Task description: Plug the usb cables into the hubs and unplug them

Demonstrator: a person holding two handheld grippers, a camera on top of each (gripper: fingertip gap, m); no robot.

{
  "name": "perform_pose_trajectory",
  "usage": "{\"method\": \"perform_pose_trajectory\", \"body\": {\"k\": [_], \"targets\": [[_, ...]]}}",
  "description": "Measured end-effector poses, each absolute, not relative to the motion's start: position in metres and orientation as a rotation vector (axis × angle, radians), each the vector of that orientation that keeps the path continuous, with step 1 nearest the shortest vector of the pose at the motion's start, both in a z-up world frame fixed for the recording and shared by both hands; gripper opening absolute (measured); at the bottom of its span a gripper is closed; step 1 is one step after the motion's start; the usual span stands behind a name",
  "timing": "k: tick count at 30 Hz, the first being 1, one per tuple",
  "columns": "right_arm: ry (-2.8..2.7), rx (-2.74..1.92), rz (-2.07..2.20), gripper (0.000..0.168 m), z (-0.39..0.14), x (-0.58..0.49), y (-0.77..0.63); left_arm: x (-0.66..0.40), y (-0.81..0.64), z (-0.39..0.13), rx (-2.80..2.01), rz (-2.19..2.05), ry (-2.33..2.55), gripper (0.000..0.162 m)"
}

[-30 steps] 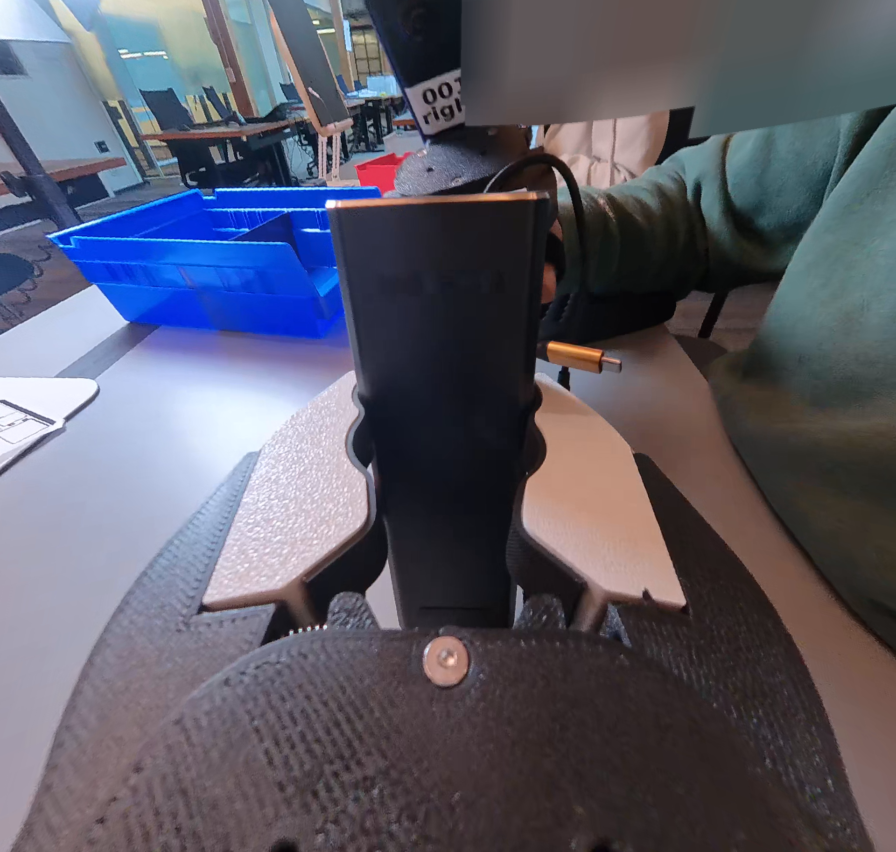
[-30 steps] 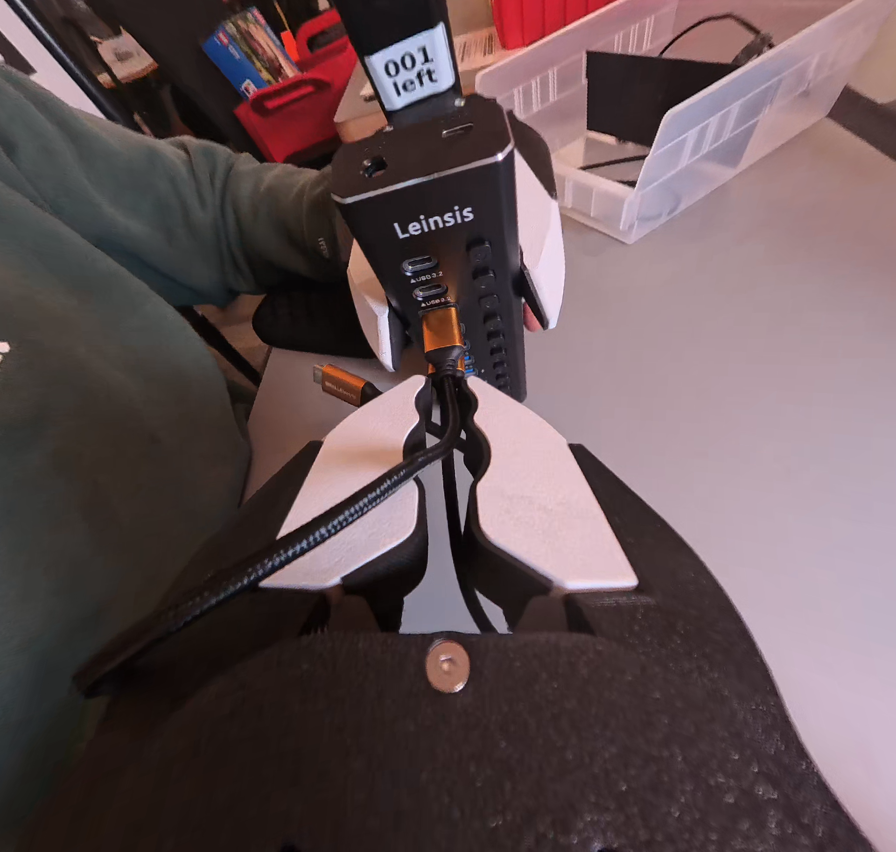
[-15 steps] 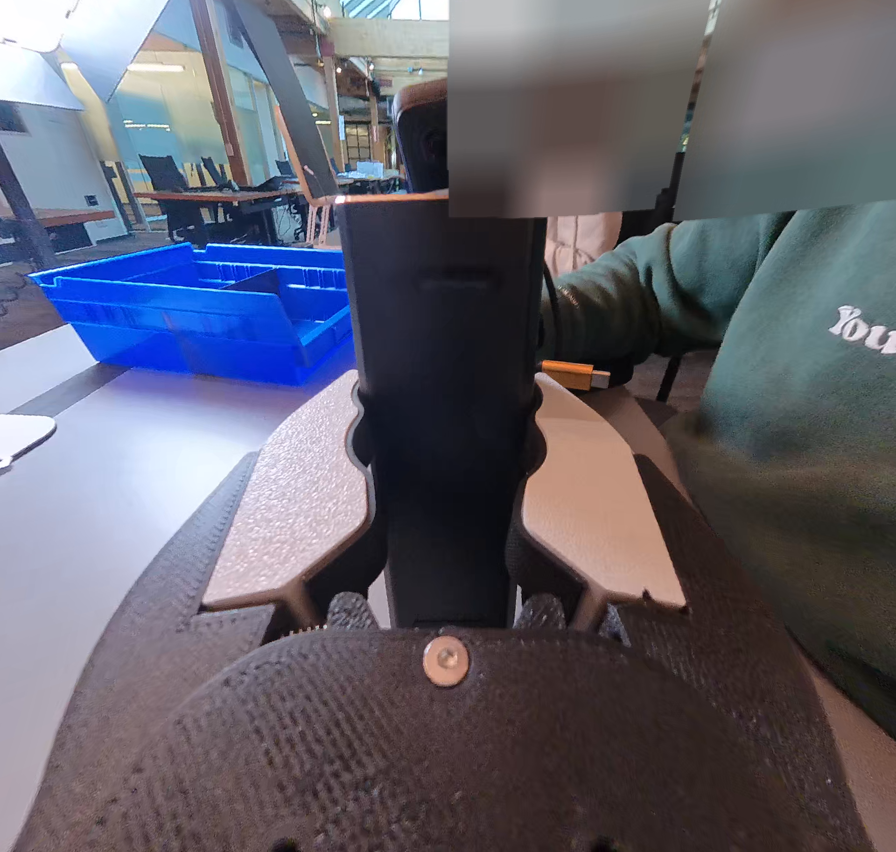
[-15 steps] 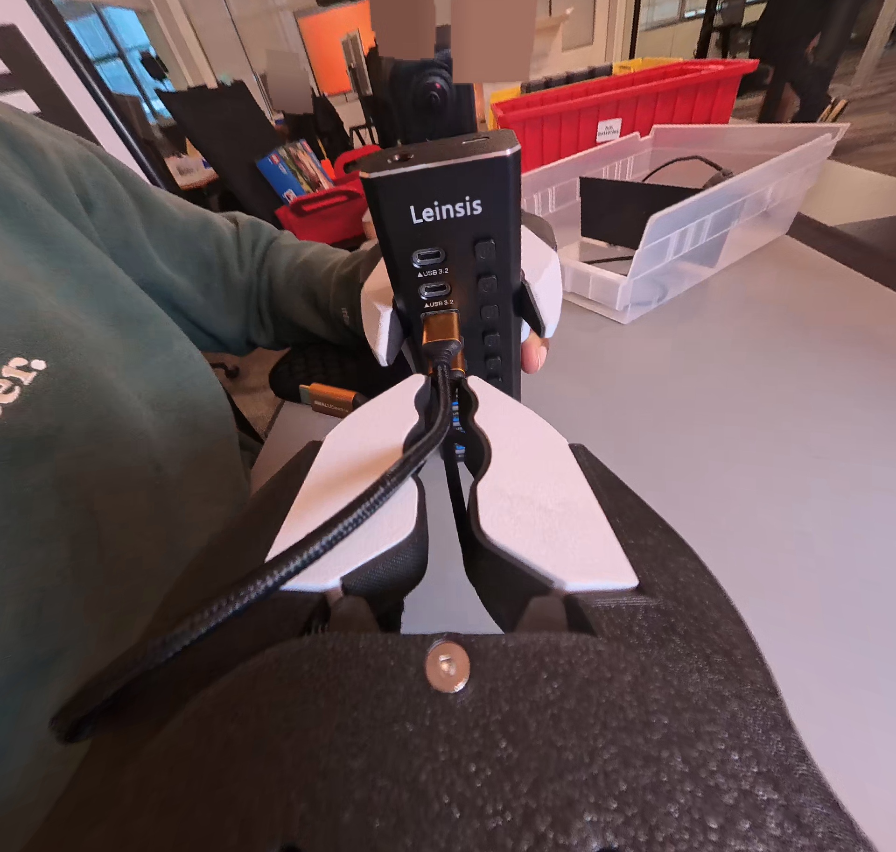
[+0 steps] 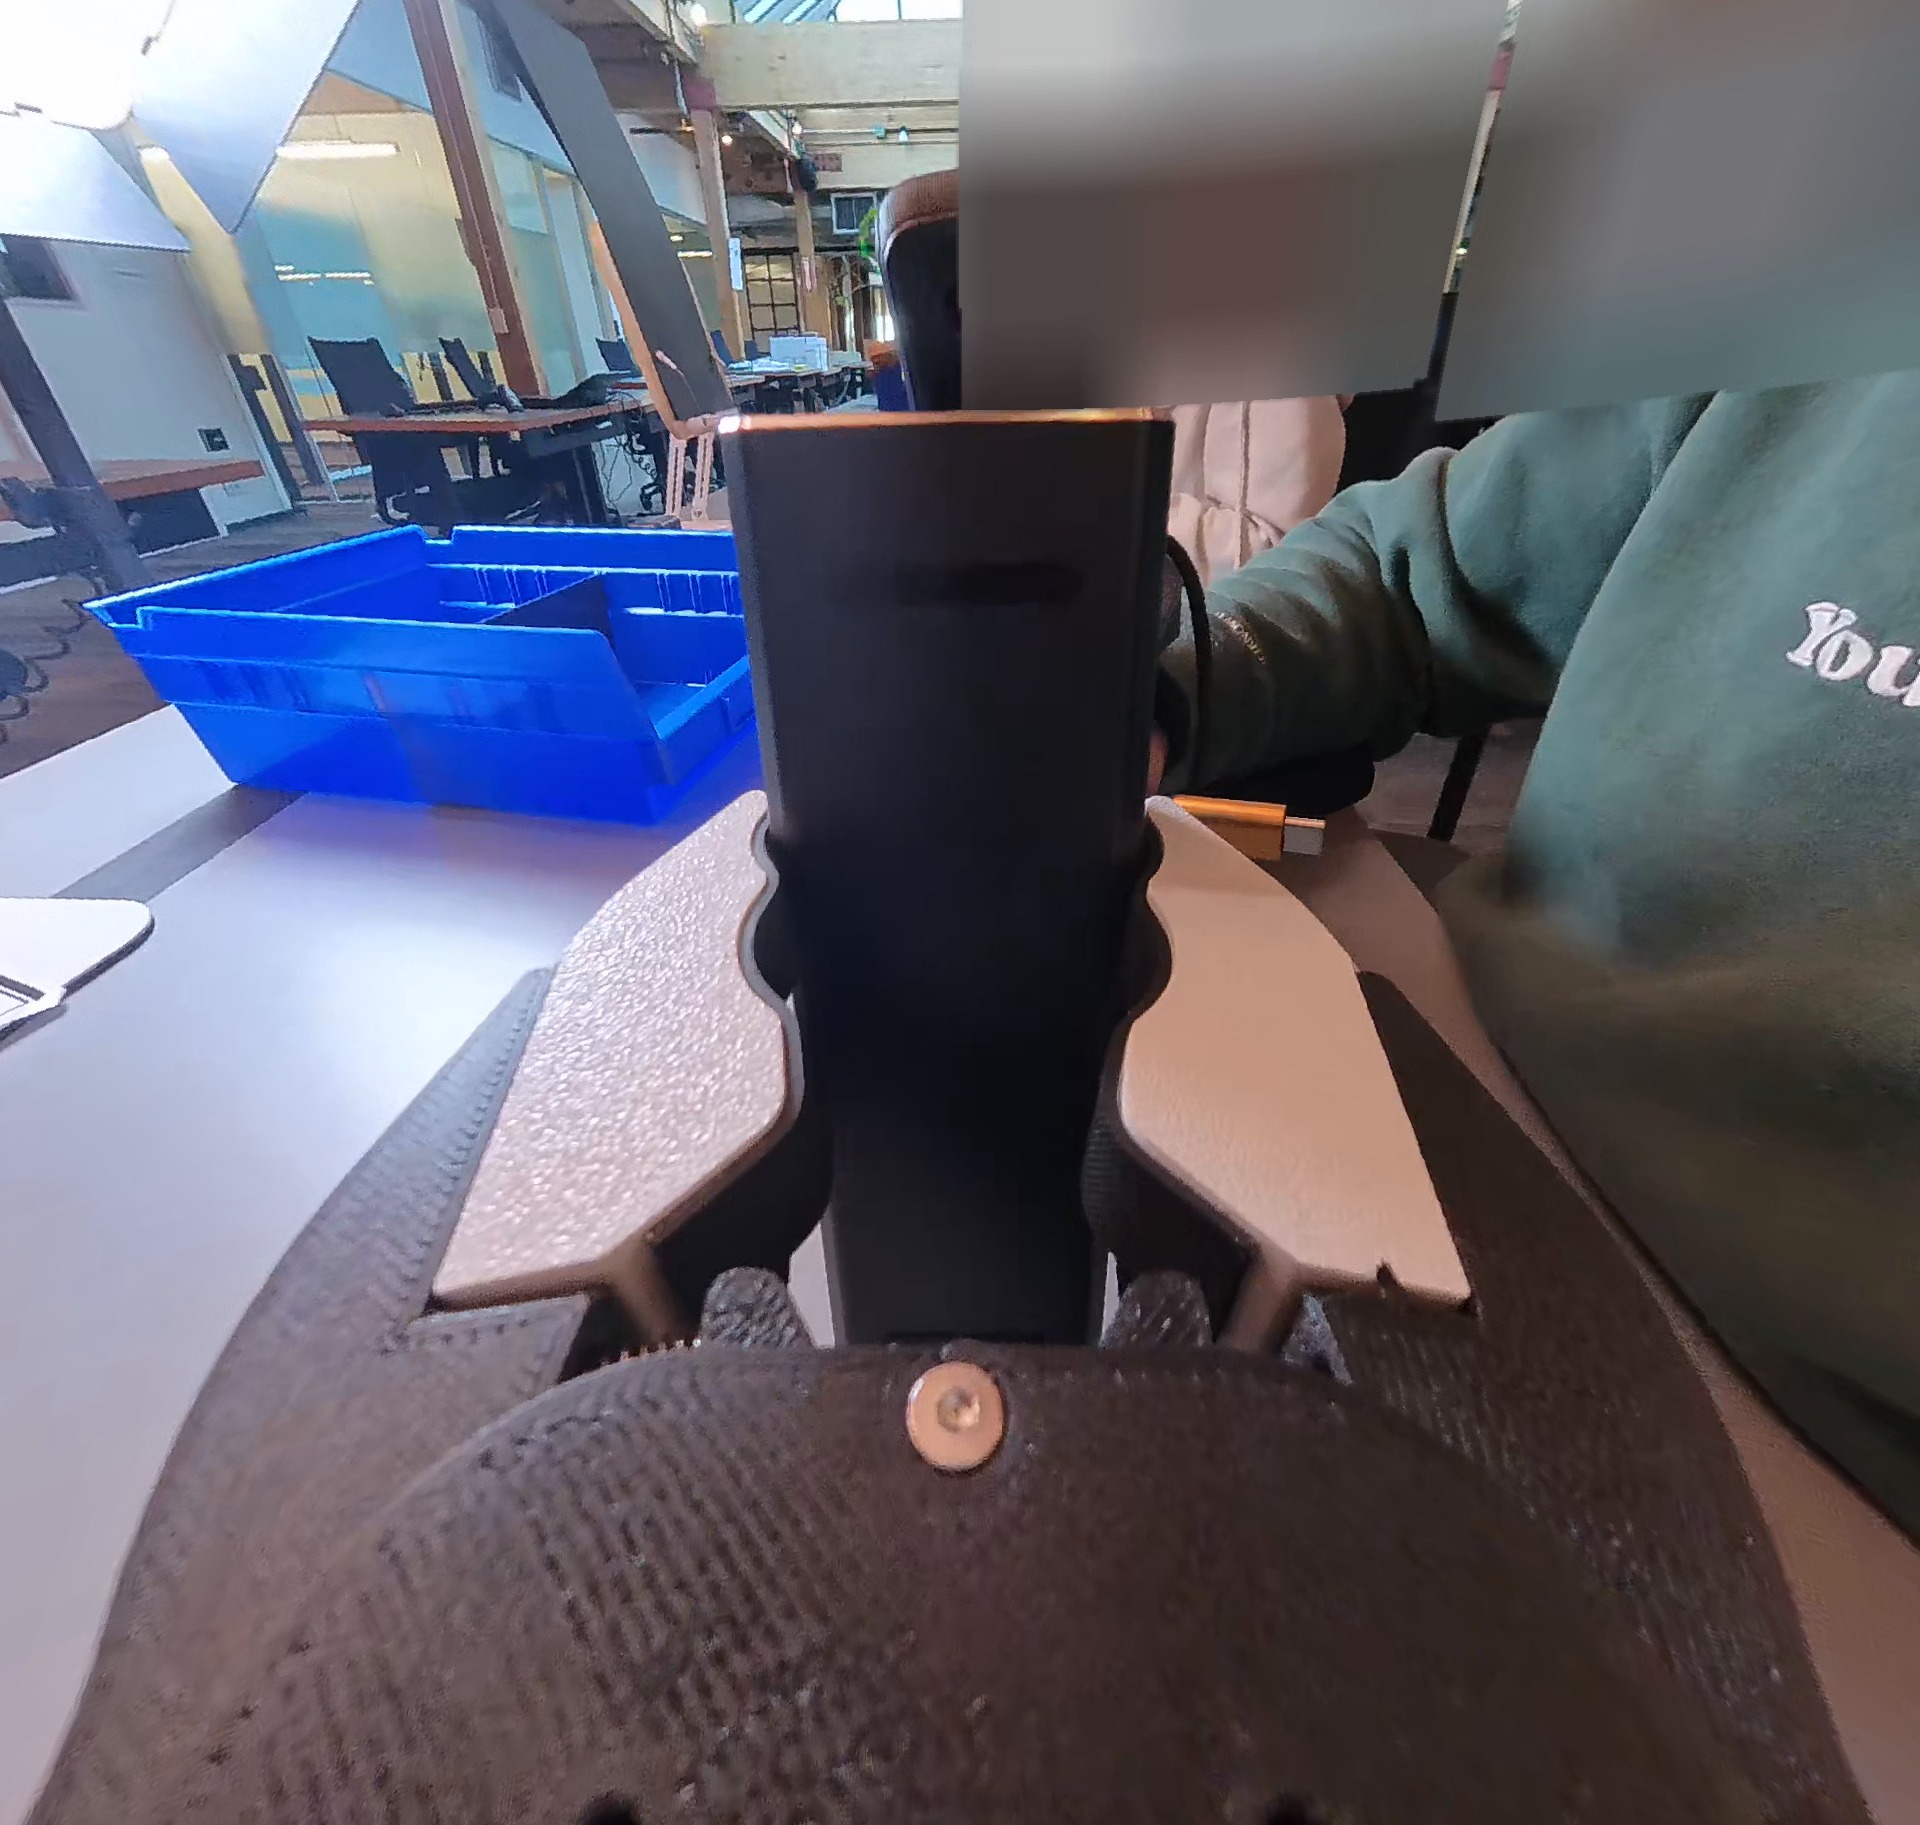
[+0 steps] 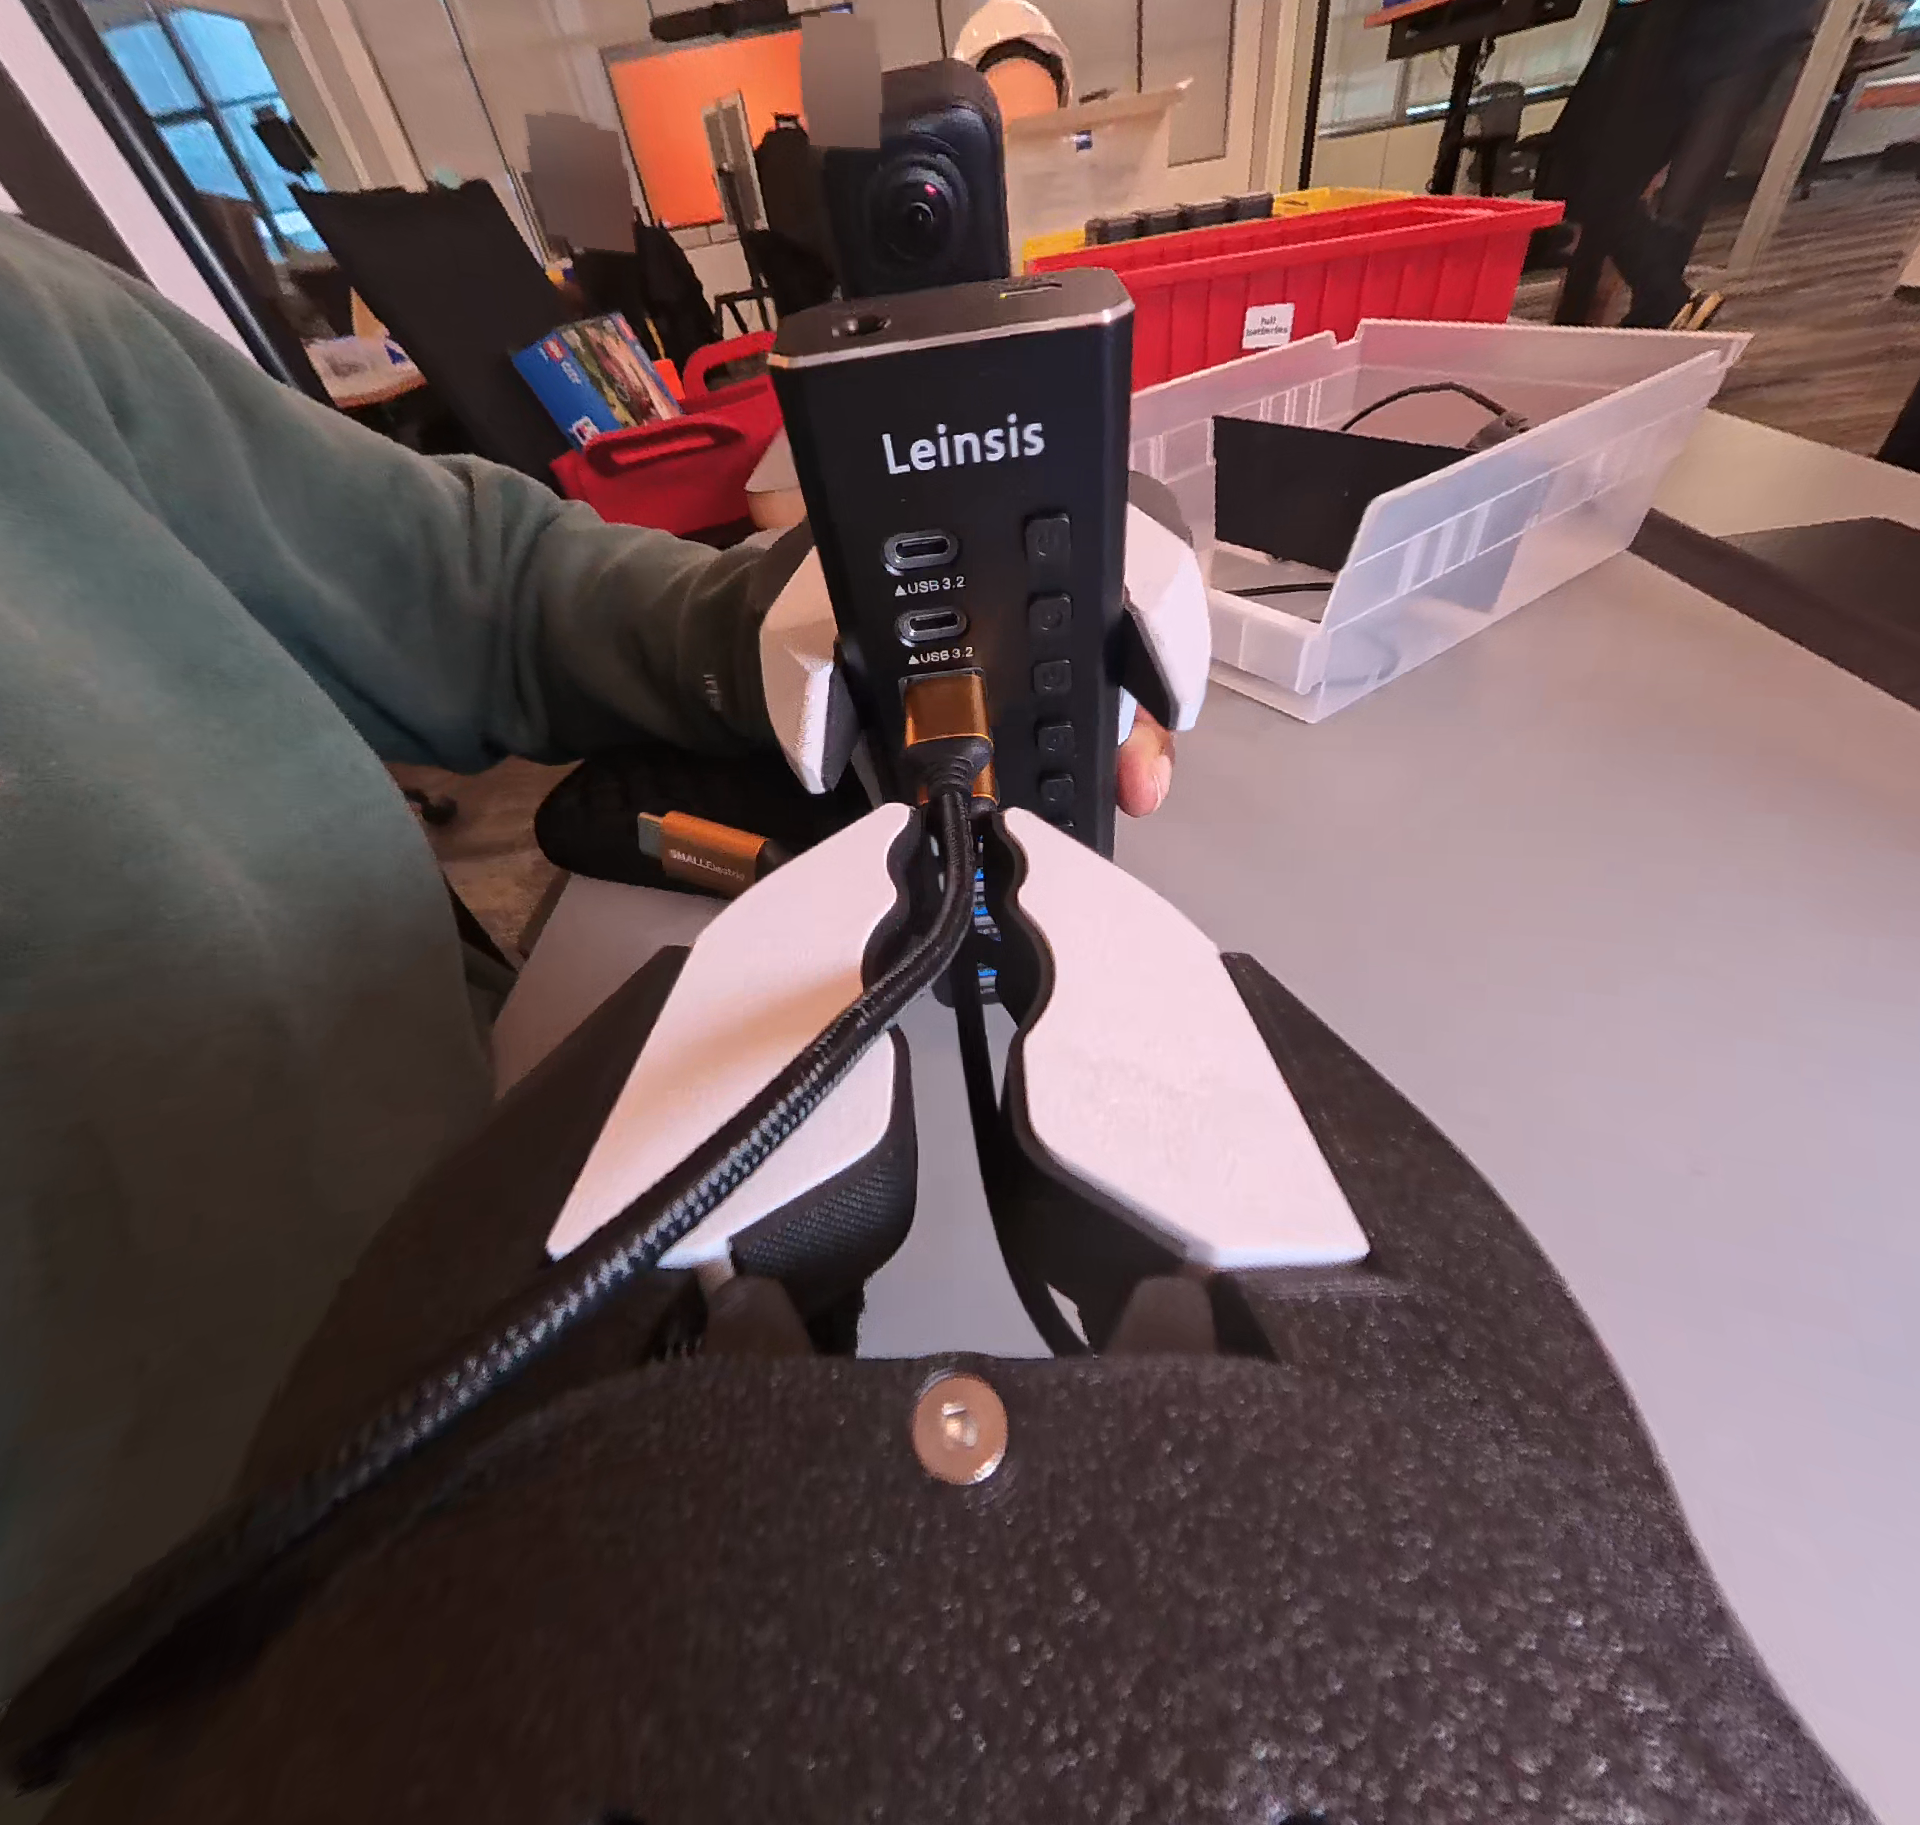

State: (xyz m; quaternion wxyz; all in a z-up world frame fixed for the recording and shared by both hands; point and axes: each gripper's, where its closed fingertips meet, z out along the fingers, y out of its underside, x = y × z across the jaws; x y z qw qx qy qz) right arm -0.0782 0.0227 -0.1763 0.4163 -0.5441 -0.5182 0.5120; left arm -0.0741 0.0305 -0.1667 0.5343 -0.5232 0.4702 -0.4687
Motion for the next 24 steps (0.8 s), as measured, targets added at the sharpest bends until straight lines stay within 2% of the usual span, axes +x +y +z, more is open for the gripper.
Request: {"method": "perform_pose_trajectory", "body": {"k": [10,15,21,24], "targets": [[-1.273,-1.368,1.263,0.011,-0.172,-0.079,0.028,-0.076,0.037,-0.159,-1.244,-1.11,1.084,0.062],[-1.231,-1.361,1.276,0.037,-0.153,-0.062,0.046,-0.094,0.049,-0.134,-1.216,-1.281,0.884,0.062],[-1.071,-1.144,1.242,0.035,-0.106,-0.012,0.063,-0.12,0.062,-0.114,-1.152,-1.512,0.639,0.061],[-0.99,-1.22,1.218,0.034,-0.115,0.005,0.087,-0.133,0.066,-0.099,-1.073,-1.639,0.509,0.062]]}}
